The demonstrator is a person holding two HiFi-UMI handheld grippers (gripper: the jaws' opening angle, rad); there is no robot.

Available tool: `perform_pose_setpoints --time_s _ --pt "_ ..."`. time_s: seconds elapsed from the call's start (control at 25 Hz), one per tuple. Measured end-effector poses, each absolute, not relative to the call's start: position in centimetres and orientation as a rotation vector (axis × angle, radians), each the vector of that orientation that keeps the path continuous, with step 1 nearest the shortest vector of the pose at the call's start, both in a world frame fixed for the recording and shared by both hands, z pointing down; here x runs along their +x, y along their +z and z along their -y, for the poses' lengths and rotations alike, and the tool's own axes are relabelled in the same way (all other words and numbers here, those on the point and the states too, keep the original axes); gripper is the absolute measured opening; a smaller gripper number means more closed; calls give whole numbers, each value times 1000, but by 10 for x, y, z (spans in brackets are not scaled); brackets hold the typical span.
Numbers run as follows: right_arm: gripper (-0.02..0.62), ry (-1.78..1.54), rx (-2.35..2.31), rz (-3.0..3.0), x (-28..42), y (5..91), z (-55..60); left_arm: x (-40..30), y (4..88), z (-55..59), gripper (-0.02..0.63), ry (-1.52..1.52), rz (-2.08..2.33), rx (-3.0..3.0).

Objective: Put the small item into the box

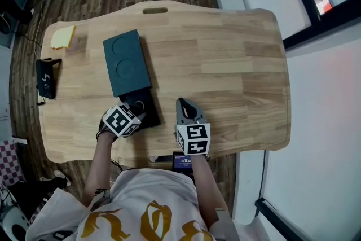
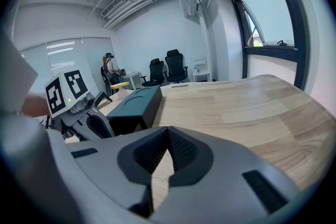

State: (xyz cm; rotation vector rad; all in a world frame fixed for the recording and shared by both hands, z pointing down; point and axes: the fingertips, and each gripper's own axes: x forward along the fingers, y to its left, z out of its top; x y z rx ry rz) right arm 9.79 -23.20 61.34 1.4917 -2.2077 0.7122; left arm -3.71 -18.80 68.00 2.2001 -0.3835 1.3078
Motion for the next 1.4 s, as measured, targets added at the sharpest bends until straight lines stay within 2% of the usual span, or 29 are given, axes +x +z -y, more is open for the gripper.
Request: perform_pose_setpoints --time_s 0.36,0.92,1.0,1.4 --pt "5 695 1488 2219 97 606 231 -39 671 192 38 1252 434 2219" --pt "5 585 1527 2270 95 561 212 -40 592 206 37 956 707 2395" --pt "5 571 1536 2284 93 553 208 -46 580 205 4 930 774 2423" --pt "5 465 1543 2354 77 510 192 -74 518 203 3 484 1004 2449"
